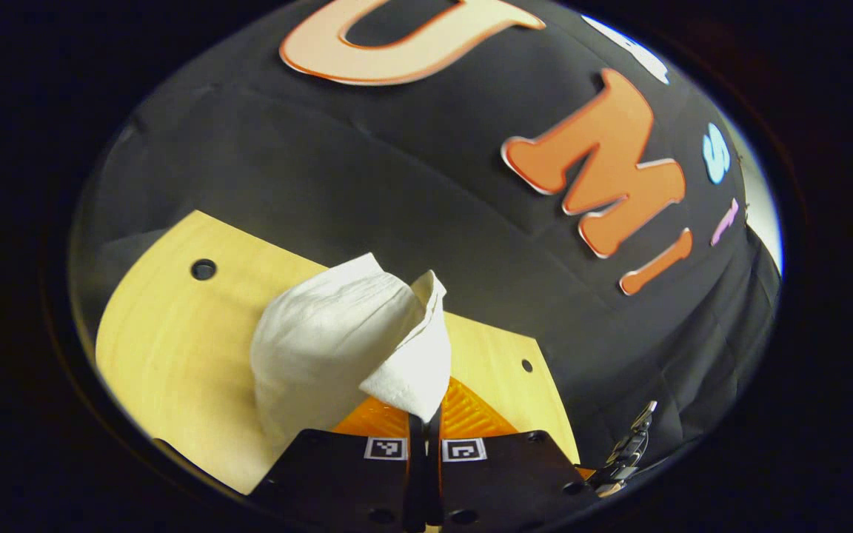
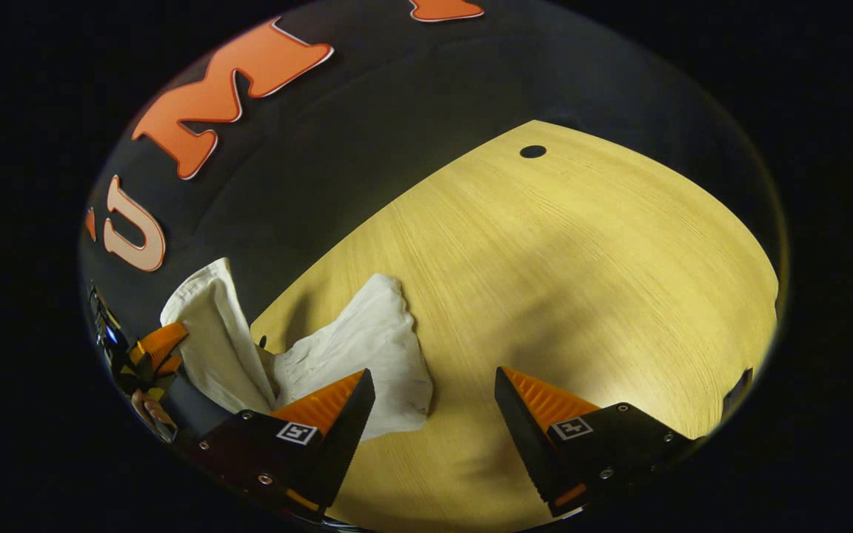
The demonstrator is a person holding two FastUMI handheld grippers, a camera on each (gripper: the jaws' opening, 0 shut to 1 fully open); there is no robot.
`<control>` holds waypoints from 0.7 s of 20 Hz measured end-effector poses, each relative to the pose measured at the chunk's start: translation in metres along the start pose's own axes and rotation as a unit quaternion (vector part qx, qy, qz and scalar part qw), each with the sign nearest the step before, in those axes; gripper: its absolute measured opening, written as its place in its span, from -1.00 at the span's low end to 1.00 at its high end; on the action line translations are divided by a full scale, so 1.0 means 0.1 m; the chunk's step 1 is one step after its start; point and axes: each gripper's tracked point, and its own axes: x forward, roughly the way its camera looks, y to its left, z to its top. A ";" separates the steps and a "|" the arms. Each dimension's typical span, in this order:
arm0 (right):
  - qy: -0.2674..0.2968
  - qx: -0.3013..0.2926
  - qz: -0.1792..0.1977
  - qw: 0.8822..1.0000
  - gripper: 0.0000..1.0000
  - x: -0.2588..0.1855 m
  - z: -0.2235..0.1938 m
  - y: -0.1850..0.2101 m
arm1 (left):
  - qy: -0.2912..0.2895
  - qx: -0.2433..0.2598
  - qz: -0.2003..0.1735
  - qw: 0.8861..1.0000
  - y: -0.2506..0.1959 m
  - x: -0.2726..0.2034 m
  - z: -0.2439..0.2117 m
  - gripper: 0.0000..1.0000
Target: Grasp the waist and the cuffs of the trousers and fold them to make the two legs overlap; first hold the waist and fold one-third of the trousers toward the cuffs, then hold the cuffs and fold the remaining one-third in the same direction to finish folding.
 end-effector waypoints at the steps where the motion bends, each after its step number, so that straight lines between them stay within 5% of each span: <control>1: -0.001 0.003 -0.003 1.000 0.97 -0.03 0.01 -0.08 | 0.014 0.012 -0.004 1.000 -0.12 0.14 -0.15 -0.94; 6: -0.004 0.019 -0.015 1.000 0.97 -0.13 0.01 -0.35 | 0.088 0.087 -0.008 0.992 -0.34 0.53 -0.68 -0.93; 14: 0.002 0.027 -0.025 0.999 0.97 -0.21 -0.09 -0.56 | 0.162 0.204 0.026 0.965 -0.39 0.90 -1.59 -0.94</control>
